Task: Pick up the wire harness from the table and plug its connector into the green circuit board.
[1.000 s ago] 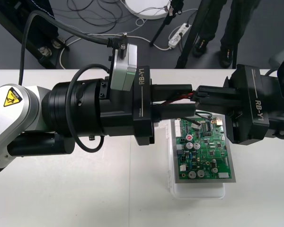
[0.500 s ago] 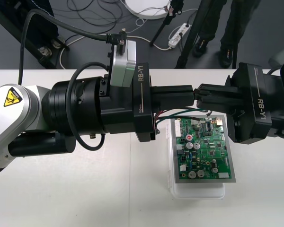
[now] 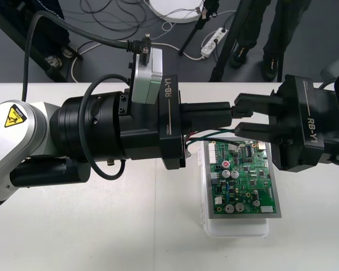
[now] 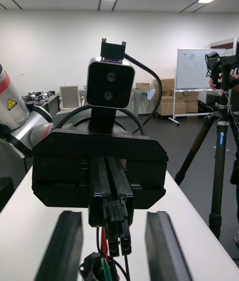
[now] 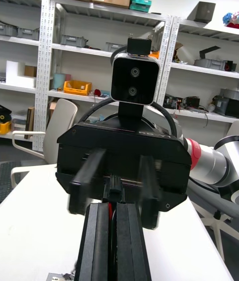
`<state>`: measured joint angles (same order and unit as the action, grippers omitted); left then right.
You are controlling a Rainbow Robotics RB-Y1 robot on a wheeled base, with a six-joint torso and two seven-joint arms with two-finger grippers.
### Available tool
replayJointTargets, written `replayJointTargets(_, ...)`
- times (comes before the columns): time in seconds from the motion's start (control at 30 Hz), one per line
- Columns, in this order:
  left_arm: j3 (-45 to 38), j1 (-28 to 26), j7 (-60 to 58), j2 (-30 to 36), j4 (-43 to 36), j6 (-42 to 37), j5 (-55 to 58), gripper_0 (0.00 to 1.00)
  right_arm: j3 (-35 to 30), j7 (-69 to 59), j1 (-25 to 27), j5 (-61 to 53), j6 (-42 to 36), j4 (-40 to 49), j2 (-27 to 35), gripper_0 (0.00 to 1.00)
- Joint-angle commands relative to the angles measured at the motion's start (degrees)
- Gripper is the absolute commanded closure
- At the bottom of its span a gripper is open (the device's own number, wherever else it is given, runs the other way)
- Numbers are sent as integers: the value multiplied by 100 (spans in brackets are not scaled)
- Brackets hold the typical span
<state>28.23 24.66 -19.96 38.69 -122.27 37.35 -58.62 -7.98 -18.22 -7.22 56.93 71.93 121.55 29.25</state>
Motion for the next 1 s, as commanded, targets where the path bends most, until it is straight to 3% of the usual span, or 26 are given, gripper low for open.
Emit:
replayJointTargets(0.03,103,267,256,-63,-201,-193,88,100,-46,3,-121,-182,-47,9,63,0)
replayJointTargets(0.5,95,127,344,95,-201,-201,88,100,-116,-23,-121,-287,-47,-79,195,0)
replayJointTargets(1.0,-99,-480,414,385,-192,-184,202,100,-240,-94,54,-560,-47,-140,502,0)
